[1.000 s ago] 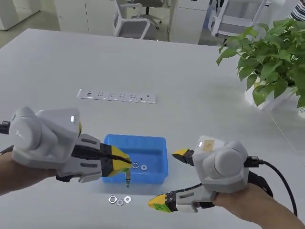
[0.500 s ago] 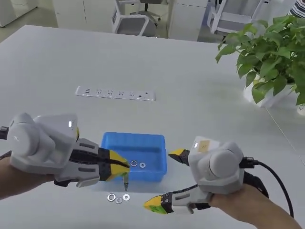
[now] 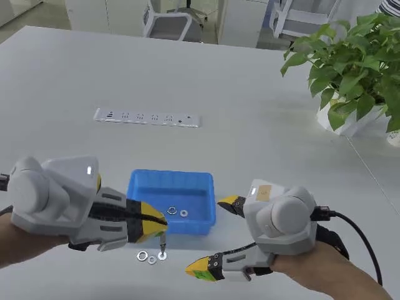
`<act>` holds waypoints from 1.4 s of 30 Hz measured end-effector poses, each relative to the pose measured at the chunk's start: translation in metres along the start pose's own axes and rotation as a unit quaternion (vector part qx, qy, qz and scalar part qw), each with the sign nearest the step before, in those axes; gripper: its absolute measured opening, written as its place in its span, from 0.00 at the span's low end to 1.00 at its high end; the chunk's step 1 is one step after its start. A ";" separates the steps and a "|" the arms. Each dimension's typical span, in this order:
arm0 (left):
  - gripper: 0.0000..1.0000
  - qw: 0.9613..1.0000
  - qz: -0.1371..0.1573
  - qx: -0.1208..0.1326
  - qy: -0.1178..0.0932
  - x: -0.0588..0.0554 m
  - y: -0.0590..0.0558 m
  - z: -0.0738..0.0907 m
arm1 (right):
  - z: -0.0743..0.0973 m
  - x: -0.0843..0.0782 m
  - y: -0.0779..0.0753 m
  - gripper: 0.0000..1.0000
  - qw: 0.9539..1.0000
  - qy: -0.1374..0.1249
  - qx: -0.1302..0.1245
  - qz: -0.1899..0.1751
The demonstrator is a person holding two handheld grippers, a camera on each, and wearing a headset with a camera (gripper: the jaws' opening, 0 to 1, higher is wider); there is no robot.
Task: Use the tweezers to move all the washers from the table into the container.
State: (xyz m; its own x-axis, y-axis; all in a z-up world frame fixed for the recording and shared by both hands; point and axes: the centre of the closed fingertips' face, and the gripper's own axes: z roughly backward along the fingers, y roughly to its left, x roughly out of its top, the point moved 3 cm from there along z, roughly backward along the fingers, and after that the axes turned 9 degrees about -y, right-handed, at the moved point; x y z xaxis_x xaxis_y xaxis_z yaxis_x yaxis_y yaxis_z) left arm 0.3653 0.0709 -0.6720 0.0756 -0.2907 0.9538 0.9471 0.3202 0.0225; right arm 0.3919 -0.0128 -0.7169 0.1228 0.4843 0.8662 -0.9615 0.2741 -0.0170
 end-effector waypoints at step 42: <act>0.05 1.000 0.016 -0.009 0.008 -0.016 -0.005 -0.006 | -0.016 0.003 0.018 0.61 0.998 -0.015 0.056 0.039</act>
State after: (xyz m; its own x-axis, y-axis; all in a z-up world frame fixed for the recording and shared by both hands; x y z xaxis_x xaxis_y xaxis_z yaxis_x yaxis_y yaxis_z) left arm 0.3615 0.0690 -0.6889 0.1112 -0.2945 0.9492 0.9496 0.3132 -0.0141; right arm 0.3790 0.0069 -0.7230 0.0402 0.4744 0.8794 -0.9895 0.1412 -0.0309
